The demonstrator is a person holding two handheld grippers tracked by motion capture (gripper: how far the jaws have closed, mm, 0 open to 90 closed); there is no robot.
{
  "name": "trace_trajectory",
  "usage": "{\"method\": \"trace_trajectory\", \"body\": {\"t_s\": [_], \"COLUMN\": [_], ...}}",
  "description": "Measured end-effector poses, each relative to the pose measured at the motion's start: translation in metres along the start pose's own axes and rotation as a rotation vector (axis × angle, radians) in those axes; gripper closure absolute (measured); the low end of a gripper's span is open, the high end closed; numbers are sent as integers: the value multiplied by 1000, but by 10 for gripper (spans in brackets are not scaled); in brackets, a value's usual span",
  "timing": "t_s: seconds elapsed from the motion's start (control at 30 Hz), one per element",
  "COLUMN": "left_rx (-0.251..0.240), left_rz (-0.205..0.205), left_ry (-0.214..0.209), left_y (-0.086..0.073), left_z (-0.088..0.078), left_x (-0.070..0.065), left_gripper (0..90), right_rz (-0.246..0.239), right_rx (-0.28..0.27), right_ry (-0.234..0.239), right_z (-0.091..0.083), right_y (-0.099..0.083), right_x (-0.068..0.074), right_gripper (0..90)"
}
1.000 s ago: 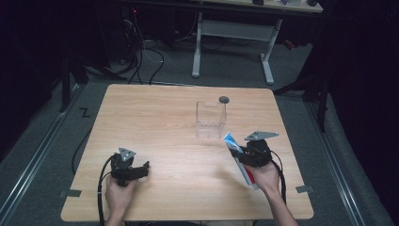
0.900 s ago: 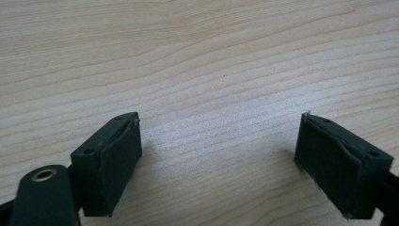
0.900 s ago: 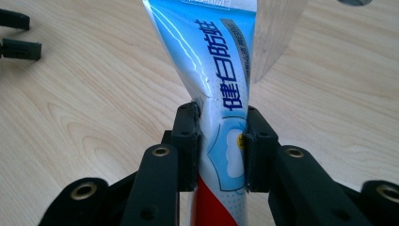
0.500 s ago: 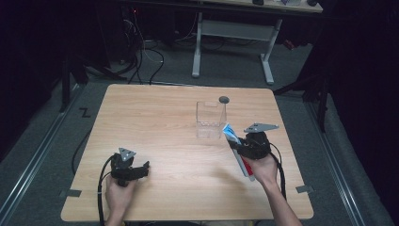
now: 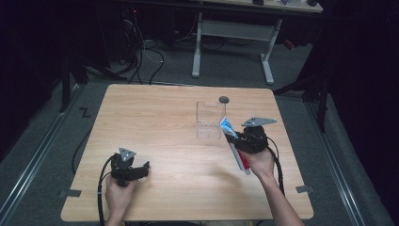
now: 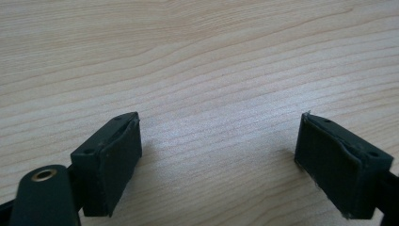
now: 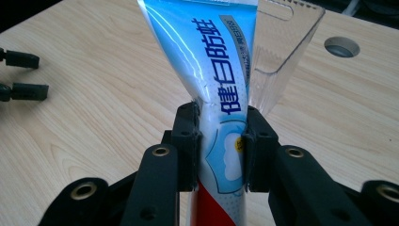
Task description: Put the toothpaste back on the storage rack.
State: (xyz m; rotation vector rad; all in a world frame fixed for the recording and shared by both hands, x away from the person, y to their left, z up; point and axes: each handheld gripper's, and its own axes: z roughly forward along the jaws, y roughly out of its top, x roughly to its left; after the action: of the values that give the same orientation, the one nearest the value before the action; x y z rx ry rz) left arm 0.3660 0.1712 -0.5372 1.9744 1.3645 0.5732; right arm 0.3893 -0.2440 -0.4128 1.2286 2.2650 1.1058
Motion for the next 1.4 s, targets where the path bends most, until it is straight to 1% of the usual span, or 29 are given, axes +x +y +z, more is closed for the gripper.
{"method": "trace_trajectory", "body": {"t_s": [0.1, 0.13, 0.27, 0.53, 0.6, 0.97, 1.07, 1.4], "left_rx": [0, 0, 0, 0, 0, 0, 0, -1], "left_rz": [0, 0, 0, -1, -1, -1, -1, -1], "left_ry": [0, 0, 0, 0, 0, 0, 0, -2], "left_y": [0, 0, 0, 0, 0, 0, 0, 0], "left_z": [0, 0, 0, 0, 0, 0, 0, 0], "left_x": [0, 0, 0, 0, 0, 0, 0, 0], "left_gripper": [154, 154, 154, 154, 154, 154, 154, 154], "right_rz": [1, -5, -4, -19, -13, -12, -17, 3], "right_rx": [-5, -13, -28, -53, -62, -82, -91, -121], "right_ry": [0, 1, 5, 6, 9, 15, 18, 21], "right_z": [0, 0, -1, -1, -1, -1, 0, 0], "right_y": [4, 6, 12, 22, 25, 39, 46, 57], "right_x": [-1, -1, -1, -2, -2, -3, -3, -7], "right_gripper": [710, 710, 710, 710, 710, 710, 709, 711]}}
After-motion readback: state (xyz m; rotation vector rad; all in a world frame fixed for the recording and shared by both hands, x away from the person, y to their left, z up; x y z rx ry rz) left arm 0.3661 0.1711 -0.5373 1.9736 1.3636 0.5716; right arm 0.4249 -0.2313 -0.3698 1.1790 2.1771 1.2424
